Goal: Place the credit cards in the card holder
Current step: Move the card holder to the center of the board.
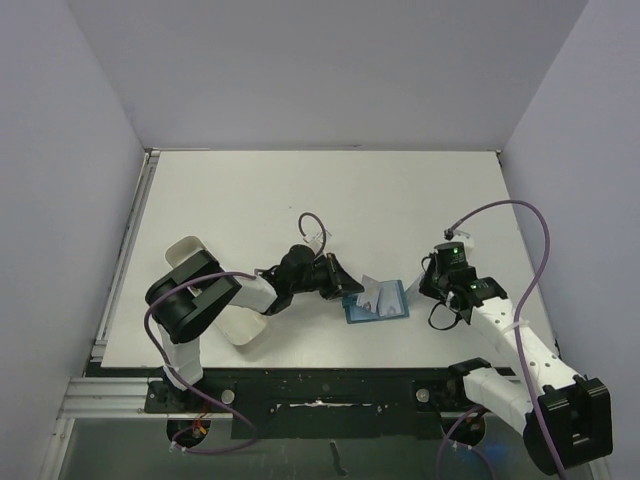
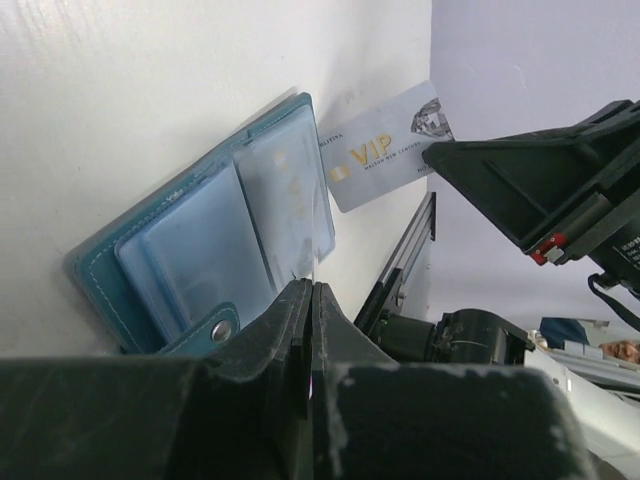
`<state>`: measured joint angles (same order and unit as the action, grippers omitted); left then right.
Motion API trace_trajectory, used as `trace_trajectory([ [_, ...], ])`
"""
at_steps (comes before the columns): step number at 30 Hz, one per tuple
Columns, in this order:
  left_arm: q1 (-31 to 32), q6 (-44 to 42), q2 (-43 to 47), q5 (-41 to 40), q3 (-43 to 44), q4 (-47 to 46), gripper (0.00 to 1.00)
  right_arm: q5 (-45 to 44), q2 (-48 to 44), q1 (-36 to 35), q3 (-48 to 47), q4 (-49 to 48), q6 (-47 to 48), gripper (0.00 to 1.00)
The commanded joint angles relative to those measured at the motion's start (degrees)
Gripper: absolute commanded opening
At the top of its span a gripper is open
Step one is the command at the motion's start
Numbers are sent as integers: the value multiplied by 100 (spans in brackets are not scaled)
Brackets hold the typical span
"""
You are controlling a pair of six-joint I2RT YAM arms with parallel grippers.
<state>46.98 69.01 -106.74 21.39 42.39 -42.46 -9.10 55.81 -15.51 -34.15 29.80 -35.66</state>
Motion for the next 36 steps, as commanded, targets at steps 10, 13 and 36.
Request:
trace_trajectory([
  [10, 149, -705, 1064, -1328, -63, 1380, 0, 396, -408, -392, 393, -287, -746, 0],
  [13, 196, -794, 1356, -1516, -153, 1616, 0, 435, -495, -595, 466, -310, -884, 0],
  [36, 225, -1331, 1257, -929, -153, 1827, 0, -179, -987, -1149, -29, 359, -885, 0],
])
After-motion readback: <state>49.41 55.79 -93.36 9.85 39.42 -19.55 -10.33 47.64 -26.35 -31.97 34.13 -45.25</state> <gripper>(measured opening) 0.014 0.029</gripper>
